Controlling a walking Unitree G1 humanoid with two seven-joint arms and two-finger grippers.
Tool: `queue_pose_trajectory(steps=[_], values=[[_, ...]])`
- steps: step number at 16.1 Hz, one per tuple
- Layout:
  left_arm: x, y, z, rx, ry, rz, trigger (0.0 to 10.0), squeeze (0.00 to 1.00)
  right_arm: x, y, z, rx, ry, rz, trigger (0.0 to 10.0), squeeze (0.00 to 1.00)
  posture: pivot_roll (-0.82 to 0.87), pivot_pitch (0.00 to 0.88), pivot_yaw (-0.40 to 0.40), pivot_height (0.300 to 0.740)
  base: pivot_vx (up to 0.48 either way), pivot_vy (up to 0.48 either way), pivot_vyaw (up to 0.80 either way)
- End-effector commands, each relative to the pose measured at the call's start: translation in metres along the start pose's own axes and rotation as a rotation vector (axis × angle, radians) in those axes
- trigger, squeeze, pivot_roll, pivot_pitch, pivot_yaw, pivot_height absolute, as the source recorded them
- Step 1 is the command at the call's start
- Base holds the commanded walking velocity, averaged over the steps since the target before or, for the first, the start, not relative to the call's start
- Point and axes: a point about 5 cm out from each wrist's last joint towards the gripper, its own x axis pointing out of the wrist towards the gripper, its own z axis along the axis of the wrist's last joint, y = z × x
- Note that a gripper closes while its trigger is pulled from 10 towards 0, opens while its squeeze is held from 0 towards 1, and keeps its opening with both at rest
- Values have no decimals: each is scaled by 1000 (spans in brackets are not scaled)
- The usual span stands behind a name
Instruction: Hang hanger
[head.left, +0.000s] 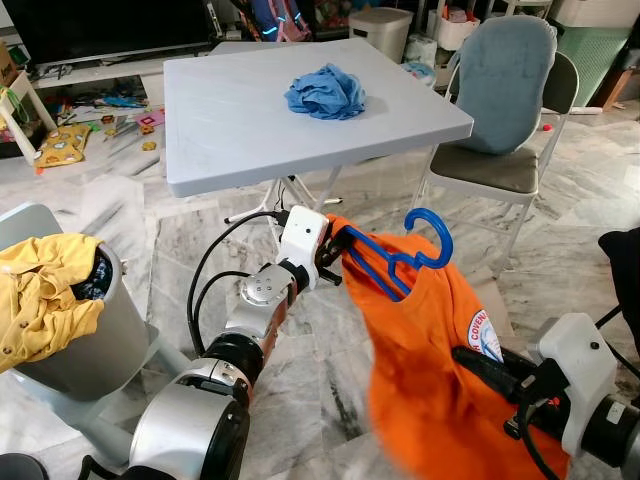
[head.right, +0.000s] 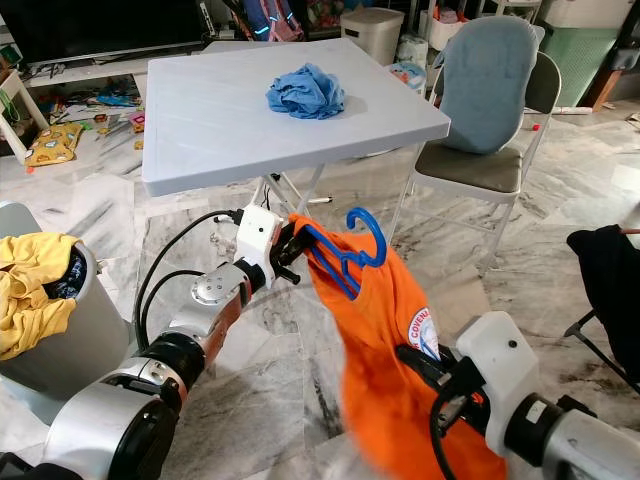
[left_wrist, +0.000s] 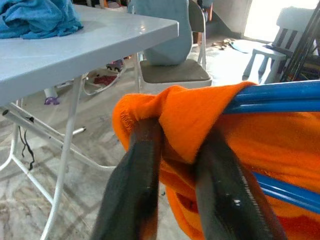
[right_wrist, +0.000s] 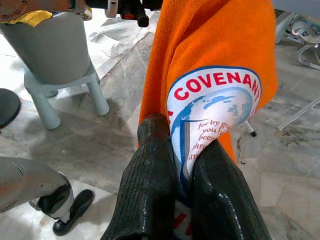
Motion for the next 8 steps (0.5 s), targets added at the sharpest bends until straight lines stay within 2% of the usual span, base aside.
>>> queue_pose_trajectory(steps=[1, 5, 8], values=[[0, 11, 7, 10, -9, 56, 0, 0, -4, 4, 12, -44, -39, 38, 10000, 0, -112, 0, 4, 740, 0, 0, 0], [1, 11, 9, -18, -21, 44, 0, 0, -5, 0, 10, -50, -18, 28, 10000, 0, -113, 0, -5, 740, 0, 0, 0], [1, 11, 9, -85, -23, -4, 0, 0, -9, -9, 4, -62, 22, -27, 10000, 0, -113, 0, -10, 740, 0, 0, 0]])
